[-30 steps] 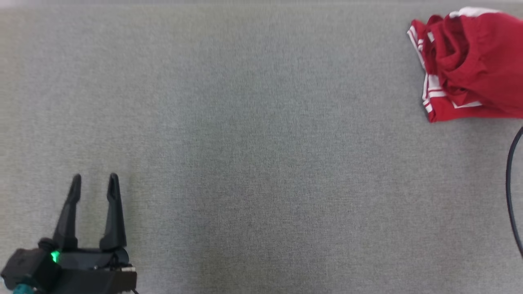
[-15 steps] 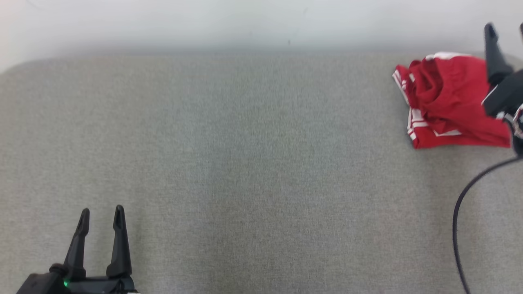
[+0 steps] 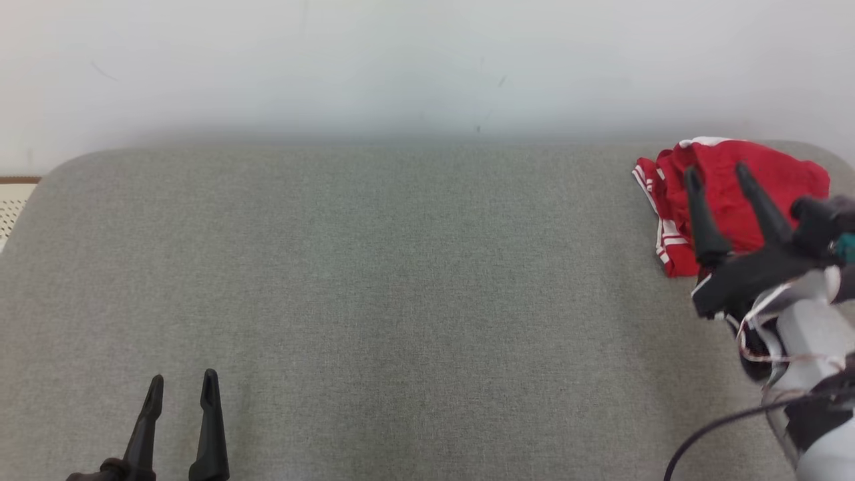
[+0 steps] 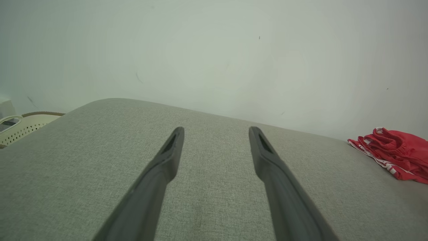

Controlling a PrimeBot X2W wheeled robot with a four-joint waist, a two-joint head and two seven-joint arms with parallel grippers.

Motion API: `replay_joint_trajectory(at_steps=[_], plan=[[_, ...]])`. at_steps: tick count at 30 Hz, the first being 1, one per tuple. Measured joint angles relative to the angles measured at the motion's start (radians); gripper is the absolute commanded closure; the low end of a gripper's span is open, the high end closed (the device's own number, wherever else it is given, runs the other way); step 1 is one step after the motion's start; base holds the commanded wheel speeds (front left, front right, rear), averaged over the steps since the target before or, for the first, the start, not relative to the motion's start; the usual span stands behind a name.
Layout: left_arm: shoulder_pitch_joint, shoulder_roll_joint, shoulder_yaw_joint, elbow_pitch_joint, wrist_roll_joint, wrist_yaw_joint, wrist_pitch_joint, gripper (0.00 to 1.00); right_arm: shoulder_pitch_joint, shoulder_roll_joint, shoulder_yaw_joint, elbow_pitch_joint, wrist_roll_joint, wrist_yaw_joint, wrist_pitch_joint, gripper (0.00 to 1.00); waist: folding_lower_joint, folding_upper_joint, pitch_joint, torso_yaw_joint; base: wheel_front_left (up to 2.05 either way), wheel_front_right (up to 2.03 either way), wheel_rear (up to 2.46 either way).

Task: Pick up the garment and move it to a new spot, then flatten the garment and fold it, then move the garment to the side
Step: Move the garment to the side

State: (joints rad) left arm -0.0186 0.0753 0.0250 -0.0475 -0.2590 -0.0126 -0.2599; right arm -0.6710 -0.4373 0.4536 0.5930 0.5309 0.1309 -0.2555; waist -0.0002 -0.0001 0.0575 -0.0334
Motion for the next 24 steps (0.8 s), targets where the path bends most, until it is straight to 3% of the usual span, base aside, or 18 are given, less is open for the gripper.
replay_joint_trajectory(at_steps=[12,20,24], plan=[[0.018,-0.009,-0.016,0.011,0.0,0.01,0.0,0.0,0.375,0.195,-0.253,-0.398,-0.281,0.0,0.065,0.0,0.0001,-0.0001,-0.045,0.008,0.0,0.0,0.0],[0.025,-0.009,-0.02,0.01,0.0,0.014,-0.001,0.0,0.594,0.331,-0.321,-0.586,-0.42,0.0,0.098,0.0,0.0001,-0.0001,-0.062,0.007,0.0,0.0,0.0],[0.039,-0.01,-0.018,0.007,0.002,0.022,-0.001,0.0,0.668,0.363,-0.328,-0.63,-0.441,0.0,0.087,0.0,0.0001,0.0,-0.066,0.004,0.0,0.0,0.0]])
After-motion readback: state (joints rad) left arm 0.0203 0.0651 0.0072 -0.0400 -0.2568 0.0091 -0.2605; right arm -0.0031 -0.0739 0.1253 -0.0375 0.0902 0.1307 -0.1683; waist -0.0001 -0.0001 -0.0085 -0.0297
